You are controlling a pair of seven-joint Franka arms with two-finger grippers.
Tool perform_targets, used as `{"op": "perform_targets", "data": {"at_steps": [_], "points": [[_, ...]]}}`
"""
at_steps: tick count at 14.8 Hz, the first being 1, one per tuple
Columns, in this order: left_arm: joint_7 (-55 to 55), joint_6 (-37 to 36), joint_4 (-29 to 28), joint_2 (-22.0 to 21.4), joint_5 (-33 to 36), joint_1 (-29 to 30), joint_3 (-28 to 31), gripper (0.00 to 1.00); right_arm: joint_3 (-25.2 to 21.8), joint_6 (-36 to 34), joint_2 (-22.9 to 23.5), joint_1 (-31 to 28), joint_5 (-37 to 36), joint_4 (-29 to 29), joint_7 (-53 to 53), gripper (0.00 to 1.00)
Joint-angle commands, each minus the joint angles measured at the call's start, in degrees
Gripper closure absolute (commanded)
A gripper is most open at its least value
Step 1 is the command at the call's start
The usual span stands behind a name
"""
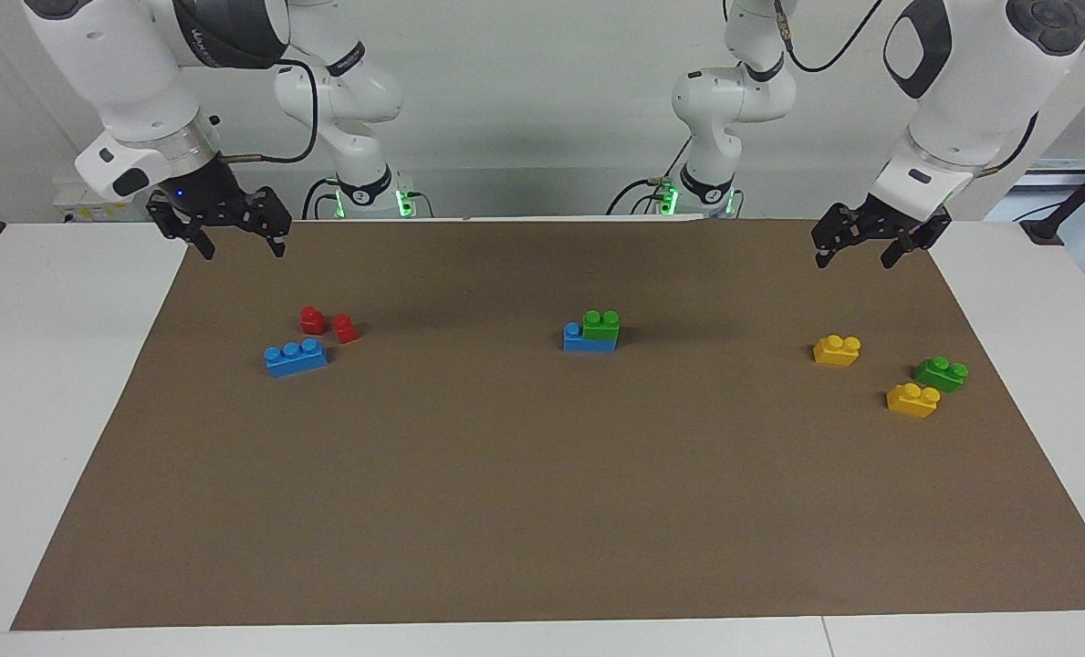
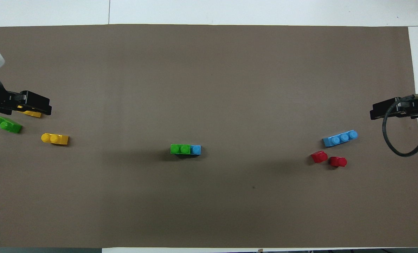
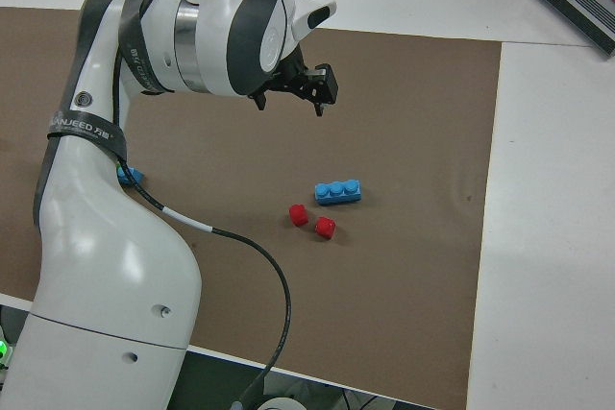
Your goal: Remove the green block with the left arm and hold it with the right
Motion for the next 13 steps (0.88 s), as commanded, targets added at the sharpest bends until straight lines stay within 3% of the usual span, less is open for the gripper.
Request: {"op": "perform_targets", "data": {"at_steps": [1,13], "points": [[1.0,-1.1,1.1,-0.1,-1.1,0.6,-0.1,0.00,0.7,0.7,0.2,-1.0,-1.4,0.2,-1.2,0.00],[0.8,-0.7,0.2,-1.2,-1.1,0.6,-0.1,0.00,0.7,1.0,0.1,-1.0,-1.2,-0.2,-0.5,0.00]]}}
